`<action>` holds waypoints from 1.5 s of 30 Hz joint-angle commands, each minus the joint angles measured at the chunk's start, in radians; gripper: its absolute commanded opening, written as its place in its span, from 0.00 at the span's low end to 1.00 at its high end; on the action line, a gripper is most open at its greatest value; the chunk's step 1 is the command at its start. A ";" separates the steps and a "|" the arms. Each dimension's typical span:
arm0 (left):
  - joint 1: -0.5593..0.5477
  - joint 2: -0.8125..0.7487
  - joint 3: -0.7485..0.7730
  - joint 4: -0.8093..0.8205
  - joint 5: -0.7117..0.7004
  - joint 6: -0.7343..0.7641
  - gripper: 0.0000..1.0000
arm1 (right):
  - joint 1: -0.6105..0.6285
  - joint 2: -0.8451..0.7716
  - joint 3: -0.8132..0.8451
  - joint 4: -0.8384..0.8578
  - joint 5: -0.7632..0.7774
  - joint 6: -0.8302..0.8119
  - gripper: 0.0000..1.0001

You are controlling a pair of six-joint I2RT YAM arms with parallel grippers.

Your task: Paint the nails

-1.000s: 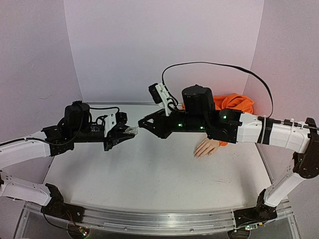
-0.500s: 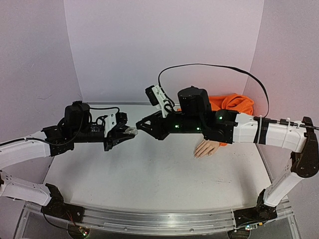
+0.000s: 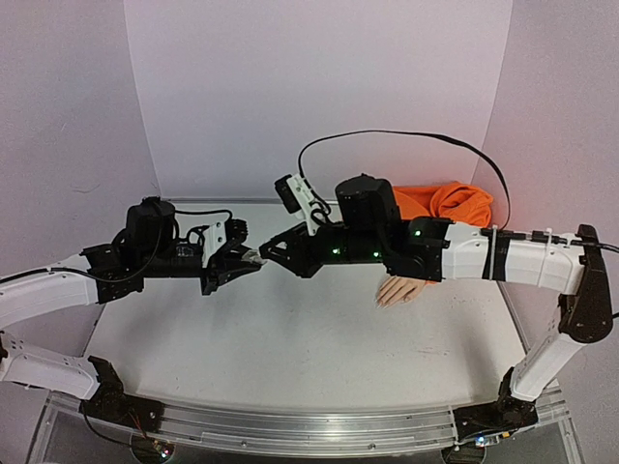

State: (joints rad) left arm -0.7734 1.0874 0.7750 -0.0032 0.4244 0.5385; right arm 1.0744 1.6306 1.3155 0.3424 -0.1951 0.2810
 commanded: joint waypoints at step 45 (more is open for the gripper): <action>0.054 0.096 0.127 0.134 0.456 -0.410 0.00 | -0.222 -0.198 -0.160 0.113 -0.321 -0.143 0.87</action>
State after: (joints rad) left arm -0.7250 1.1347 0.7868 0.0772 0.4244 0.2516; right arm 0.9092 1.4746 1.1839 0.4133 -0.1635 0.3492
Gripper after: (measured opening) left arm 0.213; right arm 0.897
